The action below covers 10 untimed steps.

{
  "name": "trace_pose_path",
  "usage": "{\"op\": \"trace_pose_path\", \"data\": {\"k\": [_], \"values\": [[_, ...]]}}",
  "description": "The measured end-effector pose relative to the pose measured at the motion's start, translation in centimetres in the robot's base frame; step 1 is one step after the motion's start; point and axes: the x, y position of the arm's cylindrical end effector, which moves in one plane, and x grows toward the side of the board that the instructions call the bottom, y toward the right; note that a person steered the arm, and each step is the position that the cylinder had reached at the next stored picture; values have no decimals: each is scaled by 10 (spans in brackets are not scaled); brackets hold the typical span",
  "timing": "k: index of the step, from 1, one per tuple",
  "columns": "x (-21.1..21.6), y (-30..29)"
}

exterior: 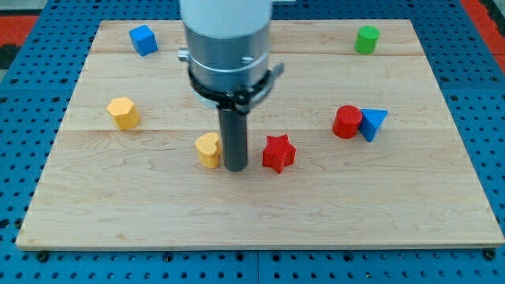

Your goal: Slide the heart parallel to the red star

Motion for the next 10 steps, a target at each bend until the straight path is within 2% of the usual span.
{"op": "trace_pose_path", "data": {"k": [1,3,4,6,7,10], "values": [[-12,50],[63,199],[55,189],[-12,132],[-23,71],[-54,-21]]}}
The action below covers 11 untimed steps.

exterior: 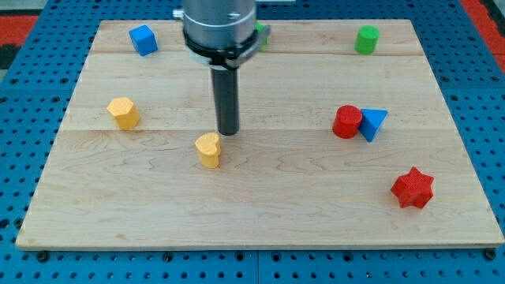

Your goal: Slide the heart parallel to the red star

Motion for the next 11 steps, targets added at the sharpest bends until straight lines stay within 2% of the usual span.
{"op": "trace_pose_path", "data": {"k": [1,3,5,7,8,9,11], "values": [[0,-39],[0,-43],[4,-19],[11,-39],[39,-11],[50,27],[56,30]]}}
